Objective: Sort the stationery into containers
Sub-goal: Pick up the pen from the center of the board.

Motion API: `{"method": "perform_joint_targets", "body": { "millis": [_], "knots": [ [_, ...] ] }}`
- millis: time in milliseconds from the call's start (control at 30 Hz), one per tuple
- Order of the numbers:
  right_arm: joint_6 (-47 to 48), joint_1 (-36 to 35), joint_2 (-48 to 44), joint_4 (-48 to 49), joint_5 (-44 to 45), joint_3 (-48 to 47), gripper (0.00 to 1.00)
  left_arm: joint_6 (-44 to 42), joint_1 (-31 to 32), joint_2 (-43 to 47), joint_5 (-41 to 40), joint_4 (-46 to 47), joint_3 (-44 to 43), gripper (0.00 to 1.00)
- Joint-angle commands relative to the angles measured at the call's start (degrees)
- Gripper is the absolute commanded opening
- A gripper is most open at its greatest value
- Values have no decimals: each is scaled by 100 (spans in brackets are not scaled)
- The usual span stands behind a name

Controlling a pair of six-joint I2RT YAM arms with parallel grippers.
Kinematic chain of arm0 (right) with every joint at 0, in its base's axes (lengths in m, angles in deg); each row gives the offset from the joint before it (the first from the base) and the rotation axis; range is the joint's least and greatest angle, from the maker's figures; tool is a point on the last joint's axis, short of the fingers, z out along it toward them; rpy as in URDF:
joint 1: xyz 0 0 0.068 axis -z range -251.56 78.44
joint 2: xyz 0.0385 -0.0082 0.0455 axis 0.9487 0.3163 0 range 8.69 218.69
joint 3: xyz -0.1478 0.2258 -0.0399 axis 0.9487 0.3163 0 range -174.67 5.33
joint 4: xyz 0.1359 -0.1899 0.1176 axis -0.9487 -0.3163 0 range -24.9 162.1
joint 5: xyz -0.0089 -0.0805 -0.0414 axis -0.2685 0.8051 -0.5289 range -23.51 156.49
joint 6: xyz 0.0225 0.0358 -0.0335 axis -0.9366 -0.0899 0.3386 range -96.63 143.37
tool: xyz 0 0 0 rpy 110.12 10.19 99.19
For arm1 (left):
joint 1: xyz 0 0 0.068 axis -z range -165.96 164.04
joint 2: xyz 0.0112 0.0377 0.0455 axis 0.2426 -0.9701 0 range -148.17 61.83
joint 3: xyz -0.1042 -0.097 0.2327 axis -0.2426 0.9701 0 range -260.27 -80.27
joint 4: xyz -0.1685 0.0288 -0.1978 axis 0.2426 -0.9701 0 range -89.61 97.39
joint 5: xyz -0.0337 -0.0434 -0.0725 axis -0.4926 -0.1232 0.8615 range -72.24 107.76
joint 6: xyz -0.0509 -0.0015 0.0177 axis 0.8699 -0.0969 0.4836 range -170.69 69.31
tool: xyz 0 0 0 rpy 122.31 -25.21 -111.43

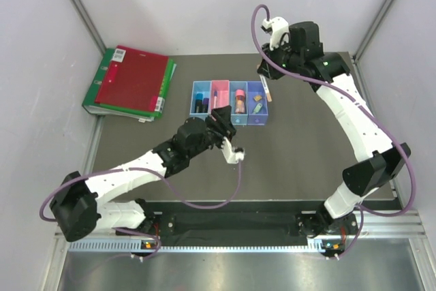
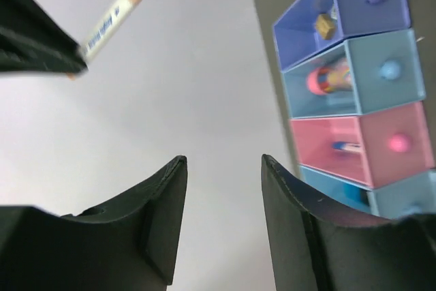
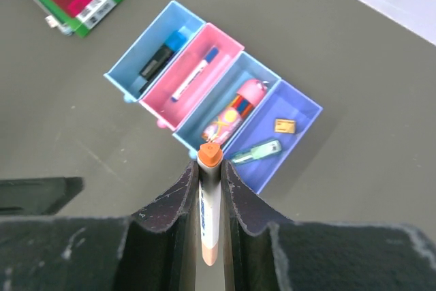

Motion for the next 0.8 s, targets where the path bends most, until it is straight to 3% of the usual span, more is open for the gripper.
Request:
{"method": "perform_joint_targets", "body": {
  "millis": [0,167,400,767],
  "knots": [
    [-102,32,-77,-14,-788,87,0,-3027,-17,-120,1076,2413,692,53],
    [-138,-99,-191,4,-1396,552,0,-3629,-17,-718,1869,3970,975,57],
    [3,-399,-271,-40,-1599,870,0,-3665,-8,-2062,2494,5860,325,59],
    [56,-434,-244,-110,-1405,711,0,-3577,45,-2187,2740,5765,342,57]
  ]
}}
